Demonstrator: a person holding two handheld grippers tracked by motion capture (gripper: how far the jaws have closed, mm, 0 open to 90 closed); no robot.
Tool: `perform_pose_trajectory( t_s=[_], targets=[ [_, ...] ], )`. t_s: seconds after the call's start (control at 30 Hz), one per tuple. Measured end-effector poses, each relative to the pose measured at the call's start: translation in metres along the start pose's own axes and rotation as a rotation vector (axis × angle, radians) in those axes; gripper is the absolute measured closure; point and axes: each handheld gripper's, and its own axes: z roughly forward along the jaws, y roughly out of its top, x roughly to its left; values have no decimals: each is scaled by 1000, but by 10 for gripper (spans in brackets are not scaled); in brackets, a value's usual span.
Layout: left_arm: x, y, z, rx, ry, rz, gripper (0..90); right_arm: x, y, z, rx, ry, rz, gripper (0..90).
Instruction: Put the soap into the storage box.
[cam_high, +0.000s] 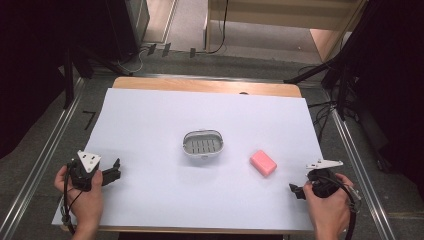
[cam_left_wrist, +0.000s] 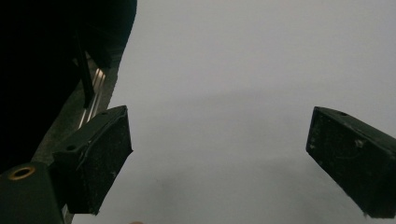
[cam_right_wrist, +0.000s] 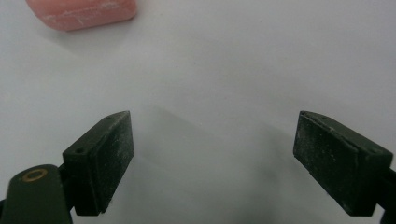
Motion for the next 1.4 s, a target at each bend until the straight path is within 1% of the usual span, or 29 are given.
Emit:
perform_pose_trajectory(
  t_s=[0.03, 0.07, 0.1, 0.13, 0.17, 0.2, 0.27, 0.33, 0.37, 0.4, 0.43, 0.5, 0.53, 0.57, 0.7, 0.8, 0.83, 0.87, 0.9, 0.93, 1.0, 1.03, 1.13, 1.2, 1.4],
  targets=[
    [1, 0, 0, 0, 0, -4, 73, 1, 2, 1, 19, 7, -7, 125],
    [1, 0, 0, 0, 0, -4, 73, 1, 2, 1, 19, 7, -7, 125],
    [1, 0, 0, -1, 0, -6, 73, 2, 5, 1, 32, 10, -15, 126],
    [1, 0, 0, 0, 0, -6, 73, 4, 10, 2, 65, 13, -30, 126],
    [1, 0, 0, 0, 0, -6, 73, 4, 10, 2, 65, 13, -30, 126],
    [1, 0, 0, 0, 1, -7, 73, 7, 15, 3, 87, 18, -41, 126],
    [1, 0, 0, -2, 0, -7, 73, 8, 21, 3, 108, 24, -58, 126],
    [0, 0, 0, -4, 1, -7, 73, 10, 23, 4, 117, 23, -61, 125],
    [0, 0, 0, -1, 1, -4, 73, 13, 28, 6, 146, 31, -83, 124],
    [0, 0, 0, 0, 1, -4, 73, 14, 30, 7, 156, 37, -89, 123],
    [0, 0, 0, -1, 1, -3, 73, 14, 32, 8, 167, 41, -92, 123],
    [0, 0, 0, 0, 0, -2, 73, 15, 34, 9, 171, 46, -91, 117],
    [0, 0, 0, 0, 0, -2, 73, 17, 38, 10, 184, 49, -84, 117],
    [0, 0, 0, 0, 0, -2, 74, 17, 39, 10, 188, 56, -88, 117],
    [0, 0, 0, 0, 0, -2, 74, 20, 45, 12, 200, 52, -98, 119],
    [0, 0, 0, -1, -1, -1, 74, 23, 53, 14, 206, 61, -104, 117],
    [0, 0, 0, -1, -1, -1, 73, 23, 53, 14, 206, 61, -104, 117],
    [0, 0, 0, -1, -1, -1, 74, 25, 57, 15, 216, 52, -117, 116],
    [0, 0, 0, -2, -1, 0, 74, 25, 57, 15, 216, 52, -117, 116],
    [0, 0, 0, -2, -2, 0, 74, 26, 61, 15, 224, 49, -124, 115],
    [0, 0, 0, -1, -2, -1, 73, 28, 65, 16, 224, 52, -123, 113],
    [0, 0, 0, -1, -2, -1, 74, 28, 66, 16, 226, 50, -131, 112],
    [0, 0, 0, -2, -2, 1, 74, 30, 69, 18, 227, 56, -130, 113],
    [-1, 0, 0, 0, -1, 1, 73, 33, 75, 20, 235, 63, -139, 112],
    [0, 0, 0, 0, -3, 4, 74, 39, 83, 25, 245, 78, -157, 117]
  ],
)
